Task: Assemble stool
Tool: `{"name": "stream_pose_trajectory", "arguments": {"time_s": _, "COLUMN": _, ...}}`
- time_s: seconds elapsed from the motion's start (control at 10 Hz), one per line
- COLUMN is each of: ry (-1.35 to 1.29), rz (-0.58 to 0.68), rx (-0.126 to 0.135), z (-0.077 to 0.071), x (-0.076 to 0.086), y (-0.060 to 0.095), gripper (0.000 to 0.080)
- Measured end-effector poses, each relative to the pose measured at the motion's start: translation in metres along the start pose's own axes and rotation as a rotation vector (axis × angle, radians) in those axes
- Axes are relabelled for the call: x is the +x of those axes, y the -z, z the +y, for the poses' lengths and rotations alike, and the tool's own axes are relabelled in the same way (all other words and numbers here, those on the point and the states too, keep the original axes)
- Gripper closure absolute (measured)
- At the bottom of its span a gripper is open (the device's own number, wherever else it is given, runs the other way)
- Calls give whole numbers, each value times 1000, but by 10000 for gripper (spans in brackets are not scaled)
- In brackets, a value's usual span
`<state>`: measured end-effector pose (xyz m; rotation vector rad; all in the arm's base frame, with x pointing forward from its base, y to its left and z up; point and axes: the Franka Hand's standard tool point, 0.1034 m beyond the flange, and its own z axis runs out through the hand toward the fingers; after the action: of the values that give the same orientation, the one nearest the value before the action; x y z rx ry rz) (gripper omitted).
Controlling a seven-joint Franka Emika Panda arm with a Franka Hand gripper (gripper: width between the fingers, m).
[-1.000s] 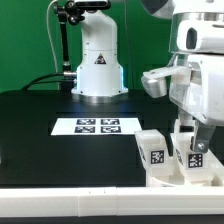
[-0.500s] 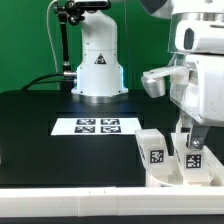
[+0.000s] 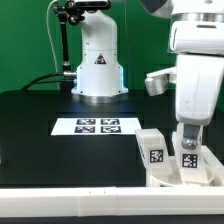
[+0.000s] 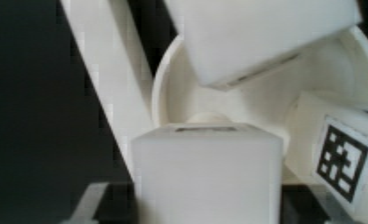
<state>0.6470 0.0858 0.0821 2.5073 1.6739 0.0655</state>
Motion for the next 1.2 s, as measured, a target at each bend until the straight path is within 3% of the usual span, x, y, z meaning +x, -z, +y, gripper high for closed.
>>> {"name": "stream_pose_trajectory", "arguments": {"time_s": 0.2, "ry": -143, "rz": -1, "rx": 3, "z": -1, "x": 0, "y": 0, "gripper": 459}}
{"name": "stream_pose_trajectory", "arguments": {"time_s": 0.4, "ry": -394, "rz": 15, "rx": -9, "z": -4, "x": 2, "y": 0, "gripper": 459}}
{"name": "stream_pose_trajectory", "arguments": {"time_s": 0.7, "ry": -791, "rz": 20, "rx": -5, "z": -7, "x": 7, "y": 1, "gripper": 459}}
{"name": "stream_pose_trajectory", "arguments": {"time_s": 1.2, "ry": -1356, "rz": -5, "rx": 77, "z": -16, "x": 12, "y": 1, "gripper": 459}}
